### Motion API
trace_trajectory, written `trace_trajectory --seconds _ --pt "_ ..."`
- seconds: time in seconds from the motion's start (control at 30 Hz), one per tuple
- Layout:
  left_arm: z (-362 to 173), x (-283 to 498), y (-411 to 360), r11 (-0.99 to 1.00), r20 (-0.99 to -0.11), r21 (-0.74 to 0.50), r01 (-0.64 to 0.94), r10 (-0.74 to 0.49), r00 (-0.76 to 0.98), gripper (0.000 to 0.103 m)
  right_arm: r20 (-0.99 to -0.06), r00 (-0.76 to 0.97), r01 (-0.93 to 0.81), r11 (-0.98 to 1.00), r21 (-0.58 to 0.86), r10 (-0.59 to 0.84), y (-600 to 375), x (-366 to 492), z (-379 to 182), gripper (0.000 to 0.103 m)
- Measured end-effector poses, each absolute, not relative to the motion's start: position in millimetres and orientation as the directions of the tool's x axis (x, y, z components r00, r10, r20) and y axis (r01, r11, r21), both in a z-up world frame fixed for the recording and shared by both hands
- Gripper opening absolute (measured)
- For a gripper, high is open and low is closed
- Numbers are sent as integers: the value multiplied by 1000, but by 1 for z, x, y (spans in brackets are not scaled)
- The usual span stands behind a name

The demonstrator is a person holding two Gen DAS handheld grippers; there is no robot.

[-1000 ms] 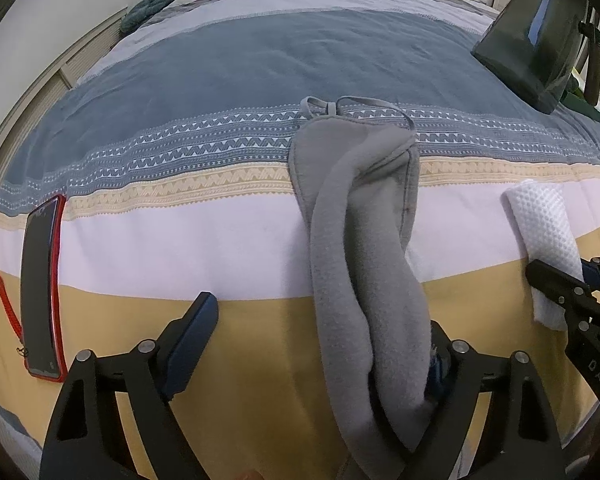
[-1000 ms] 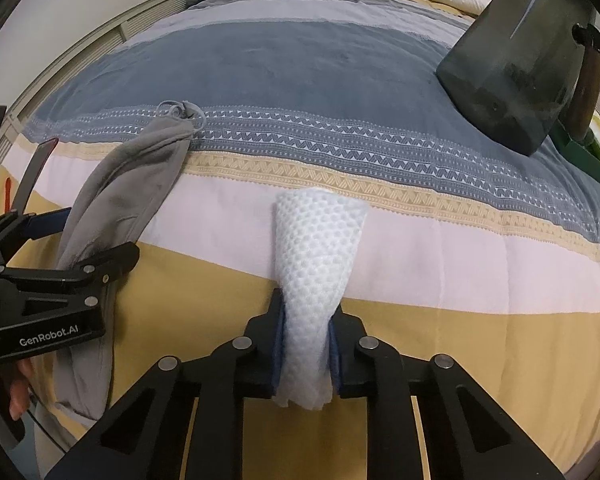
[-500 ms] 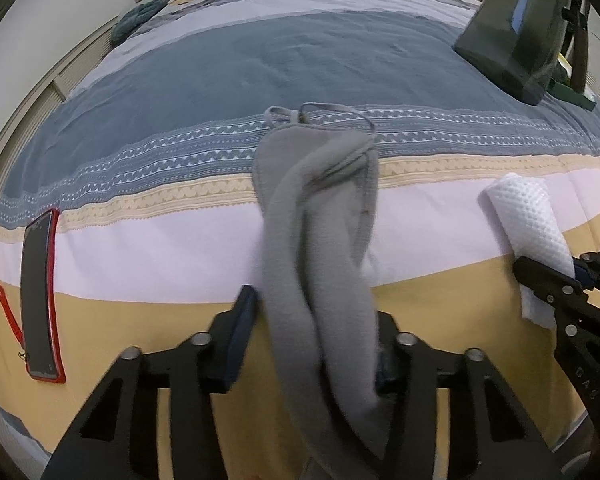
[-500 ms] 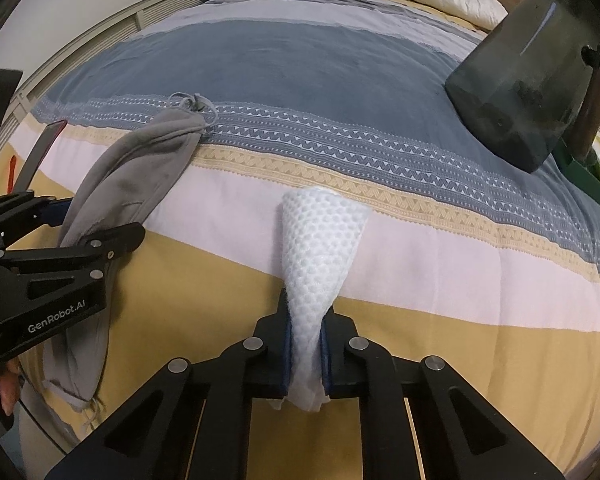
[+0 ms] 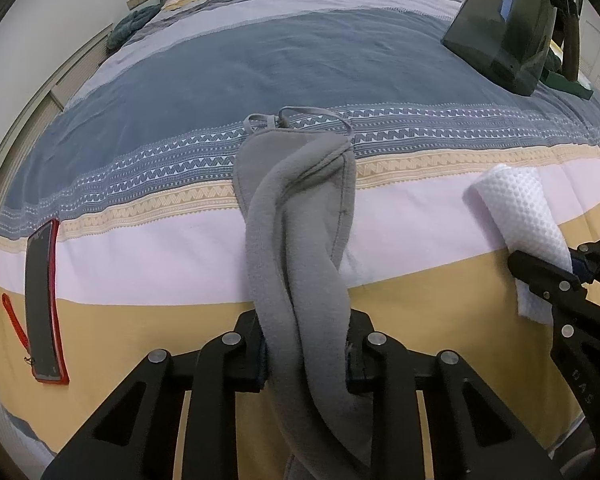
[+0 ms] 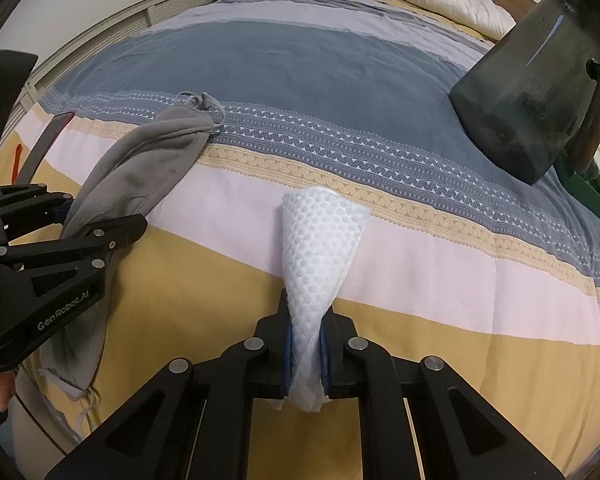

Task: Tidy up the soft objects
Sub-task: 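Close left tool on the grey cloth while right tool grasps the white mesh cloth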

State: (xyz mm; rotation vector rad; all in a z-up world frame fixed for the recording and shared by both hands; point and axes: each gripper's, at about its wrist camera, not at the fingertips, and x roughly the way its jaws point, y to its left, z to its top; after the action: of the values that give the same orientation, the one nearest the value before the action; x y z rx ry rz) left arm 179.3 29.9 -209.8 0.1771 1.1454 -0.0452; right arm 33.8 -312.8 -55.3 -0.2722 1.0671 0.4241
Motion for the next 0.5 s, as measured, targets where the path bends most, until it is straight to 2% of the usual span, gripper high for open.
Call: trace_trajectory --seconds 0.5 --pt "-182 167 1 986 -893 109 128 41 447 16 -843 467 -442 896 38 266 -367 23 -16 9"
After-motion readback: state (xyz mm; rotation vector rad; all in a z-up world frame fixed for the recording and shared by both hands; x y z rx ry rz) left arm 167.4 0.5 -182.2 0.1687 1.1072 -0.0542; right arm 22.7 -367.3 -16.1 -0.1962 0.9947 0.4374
